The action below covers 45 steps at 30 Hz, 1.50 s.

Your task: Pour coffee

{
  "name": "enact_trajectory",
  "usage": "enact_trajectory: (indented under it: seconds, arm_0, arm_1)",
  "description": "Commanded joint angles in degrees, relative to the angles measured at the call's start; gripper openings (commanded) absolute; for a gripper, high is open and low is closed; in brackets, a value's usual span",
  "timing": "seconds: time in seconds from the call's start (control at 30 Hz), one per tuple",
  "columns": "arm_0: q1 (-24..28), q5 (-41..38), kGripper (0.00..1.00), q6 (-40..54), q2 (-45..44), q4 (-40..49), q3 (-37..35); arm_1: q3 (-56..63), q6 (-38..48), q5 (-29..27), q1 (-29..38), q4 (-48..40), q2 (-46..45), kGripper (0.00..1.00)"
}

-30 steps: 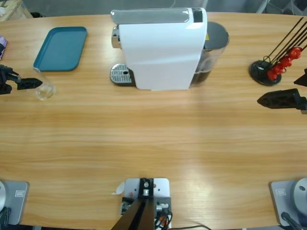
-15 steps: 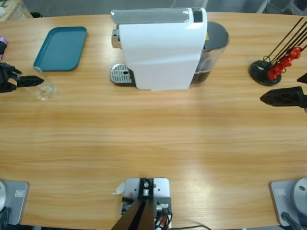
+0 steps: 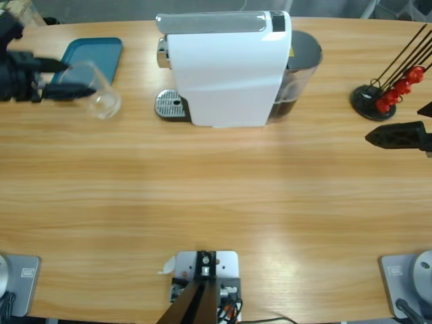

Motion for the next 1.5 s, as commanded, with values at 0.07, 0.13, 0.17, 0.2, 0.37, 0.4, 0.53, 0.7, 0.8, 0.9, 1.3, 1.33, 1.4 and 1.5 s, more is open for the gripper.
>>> enact_trajectory:
  seconds: [0.07, 0.13, 0.17, 0.2, 0.37, 0.4, 0.53, 0.7, 0.8, 0.9, 1.3, 1.33, 1.4, 1.5]
  arm_0:
    - [-5.42, -1.55, 0.0, 2.61, 12.3, 1.61, -8.27]
    - [-6.3, -1.57, 0.0, 2.95, 13.88, 1.06, -8.61]
    - [-6.68, -1.57, 0.0, 3.11, 14.44, 0.9, -9.01]
    - [-7.07, -1.57, 0.0, 3.25, 14.95, 0.9, -9.54]
    - [-9.51, -1.11, 0.0, 3.95, 17.74, 0.57, -11.75]
    - [-10.04, -1.13, 0.0, 4.04, 18.36, 0.61, -12.26]
    - [-11.43, -0.62, 0.0, 4.02, 20.64, 0.43, -13.69]
    - [-11.43, 0.03, 0.0, 4.07, 22.91, 0.2, -15.8]
    - [-11.41, 0.1, 0.0, 4.09, 24.28, 0.08, -16.99]
    - [-11.41, -0.36, 0.0, 4.09, 25.44, -0.08, -17.36]
    - [-11.41, -0.62, 0.0, 4.0, 27.18, -0.82, -17.48]
    - [-11.48, -0.64, 0.0, 4.0, 27.27, -0.91, -17.59]
    - [-11.59, -0.6, 0.0, 4.0, 27.32, -0.94, -17.64]
    - [-11.59, -0.71, 0.0, 4.0, 27.25, -0.94, -17.61]
  arm_1:
    - [4.0, 0.59, -1.7, -1.73, -1.94, -1.95, 1.0]
    - [4.12, 0.49, -1.89, -2.52, -2.15, -2.05, 1.0]
    - [4.17, 0.33, -2.1, -2.82, -2.34, -2.18, 1.0]
    - [4.21, 0.03, -2.24, -3.19, -2.61, -2.37, 1.0]
    - [4.21, -1.11, -2.8, -4.95, -3.63, -2.3, 1.0]
    - [4.21, -1.29, -2.87, -5.05, -3.75, -2.26, 1.0]
    - [4.44, -1.43, -3.02, -5.14, -3.85, -2.48, 1.0]
    - [5.23, -1.43, -3.23, -5.65, -3.77, -3.46, 1.0]
    - [5.44, -1.52, -3.49, -5.85, -3.8, -3.85, 1.0]
    - [5.35, -1.64, -3.75, -5.93, -3.91, -3.76, 1.0]
    - [4.56, -2.94, -4.28, -6.02, -3.71, -3.76, 1.0]
    - [4.56, -3.01, -4.28, -6.02, -3.68, -3.76, 1.0]
    - [4.56, -3.01, -4.28, -6.02, -3.71, -3.69, 1.0]
    - [4.56, -3.01, -4.28, -6.02, -3.85, -3.53, 1.0]
